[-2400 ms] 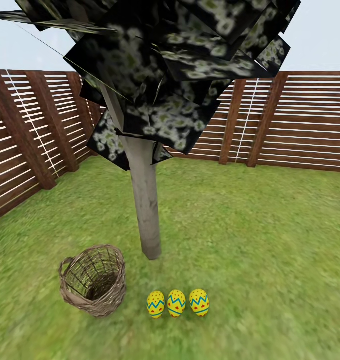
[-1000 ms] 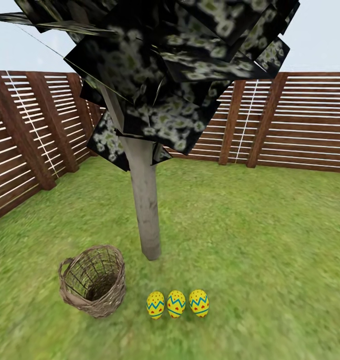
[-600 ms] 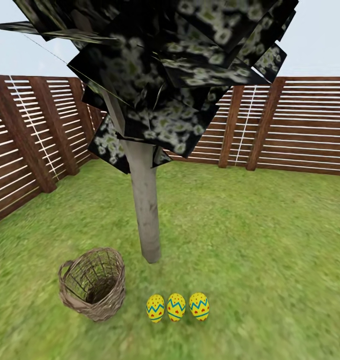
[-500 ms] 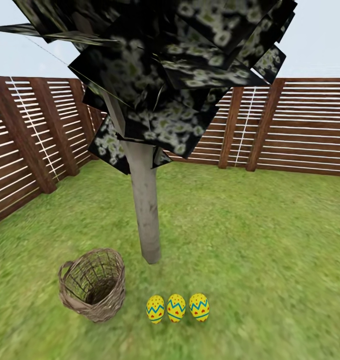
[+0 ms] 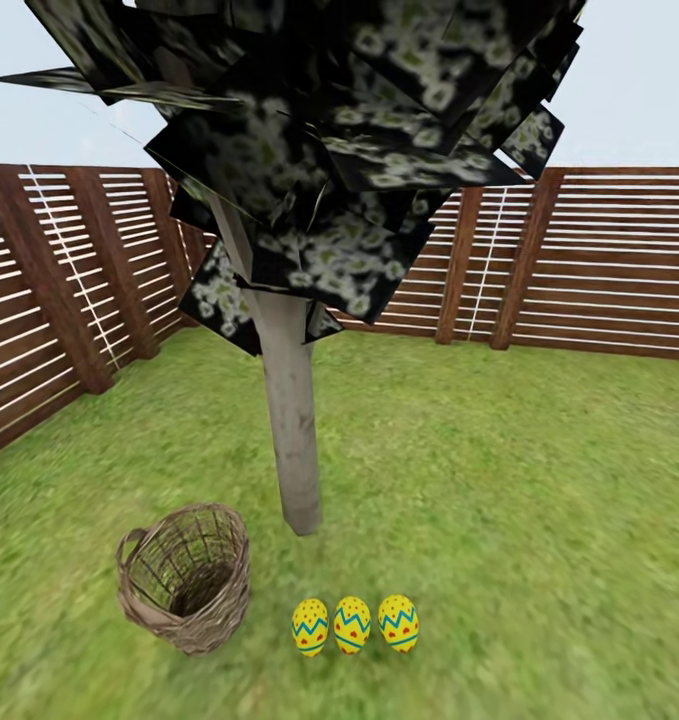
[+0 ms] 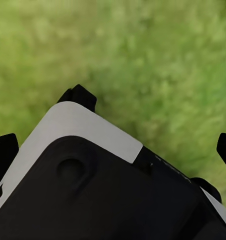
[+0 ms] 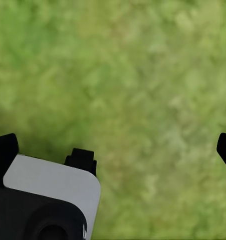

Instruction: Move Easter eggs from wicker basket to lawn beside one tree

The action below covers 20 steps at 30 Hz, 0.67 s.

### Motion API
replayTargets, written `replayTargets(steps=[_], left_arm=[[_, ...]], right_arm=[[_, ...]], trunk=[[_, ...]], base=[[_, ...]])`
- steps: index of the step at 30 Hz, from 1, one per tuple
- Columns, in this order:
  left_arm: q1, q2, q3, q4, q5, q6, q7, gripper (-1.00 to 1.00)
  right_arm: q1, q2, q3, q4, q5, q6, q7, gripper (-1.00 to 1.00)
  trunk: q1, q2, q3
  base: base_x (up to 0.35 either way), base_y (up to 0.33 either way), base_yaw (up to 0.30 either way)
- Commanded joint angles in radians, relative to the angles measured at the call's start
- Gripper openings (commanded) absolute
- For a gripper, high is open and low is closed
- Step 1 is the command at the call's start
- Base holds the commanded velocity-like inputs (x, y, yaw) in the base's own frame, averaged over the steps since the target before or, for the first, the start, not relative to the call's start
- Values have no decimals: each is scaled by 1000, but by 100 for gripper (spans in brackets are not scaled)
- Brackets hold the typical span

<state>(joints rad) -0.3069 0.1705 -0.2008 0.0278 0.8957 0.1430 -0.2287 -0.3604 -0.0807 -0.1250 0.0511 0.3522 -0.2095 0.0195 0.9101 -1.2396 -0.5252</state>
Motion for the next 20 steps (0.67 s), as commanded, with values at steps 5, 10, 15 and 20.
replayTargets(steps=[5,10,15,20], left_arm=[[-1,0,-8,3,11,3,-6,100],[-1,0,-8,3,11,3,-6,100],[-1,0,-8,3,11,3,-6,100],[-1,0,-8,3,11,3,-6,100]], right_arm=[[-1,-2,-8,4,5,-7,1,100],[-2,-9,-8,3,4,-7,-3,100],[-1,-4,-8,3,6,-7,-4,100],[-2,-6,-8,3,4,-7,-4,100]], trunk=[[0,-1,4],[0,-1,4],[0,-1,4],[0,-1,4]], base=[[0,0,0],[0,0,0],[0,0,0],[0,0,0]])
